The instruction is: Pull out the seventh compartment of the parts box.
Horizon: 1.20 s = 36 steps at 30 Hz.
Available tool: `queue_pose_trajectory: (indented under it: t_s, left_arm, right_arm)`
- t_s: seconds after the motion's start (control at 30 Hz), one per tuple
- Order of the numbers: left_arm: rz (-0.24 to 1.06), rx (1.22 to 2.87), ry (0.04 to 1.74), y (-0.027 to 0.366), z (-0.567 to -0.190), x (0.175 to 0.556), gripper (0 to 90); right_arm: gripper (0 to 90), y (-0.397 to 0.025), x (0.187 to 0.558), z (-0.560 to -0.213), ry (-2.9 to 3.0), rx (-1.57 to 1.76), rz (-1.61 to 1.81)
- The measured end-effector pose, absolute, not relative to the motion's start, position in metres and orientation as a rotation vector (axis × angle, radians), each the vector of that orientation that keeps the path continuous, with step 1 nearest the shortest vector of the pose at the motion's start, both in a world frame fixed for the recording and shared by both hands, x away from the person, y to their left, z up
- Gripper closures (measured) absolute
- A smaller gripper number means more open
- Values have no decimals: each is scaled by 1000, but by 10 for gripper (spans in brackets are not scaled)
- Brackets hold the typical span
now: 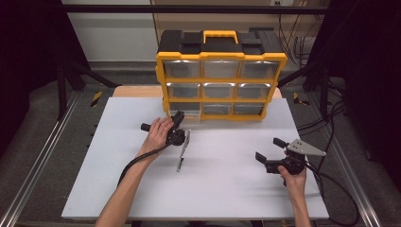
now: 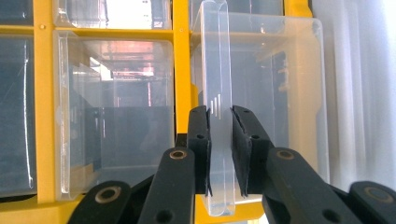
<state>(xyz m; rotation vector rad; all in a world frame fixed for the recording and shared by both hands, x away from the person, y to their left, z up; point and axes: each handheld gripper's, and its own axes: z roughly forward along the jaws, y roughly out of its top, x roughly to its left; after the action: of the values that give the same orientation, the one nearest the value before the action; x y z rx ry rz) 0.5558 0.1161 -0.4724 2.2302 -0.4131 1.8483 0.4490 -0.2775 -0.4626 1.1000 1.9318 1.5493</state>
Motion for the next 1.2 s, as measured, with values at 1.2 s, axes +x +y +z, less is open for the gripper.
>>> queue_pose_trajectory:
  t_s: [1.2]
  left_arm:
    - [1867,2192,-462,122,-476,532,778]
  right_arm:
    - [13,-276,449,-462,1937,1104,1550]
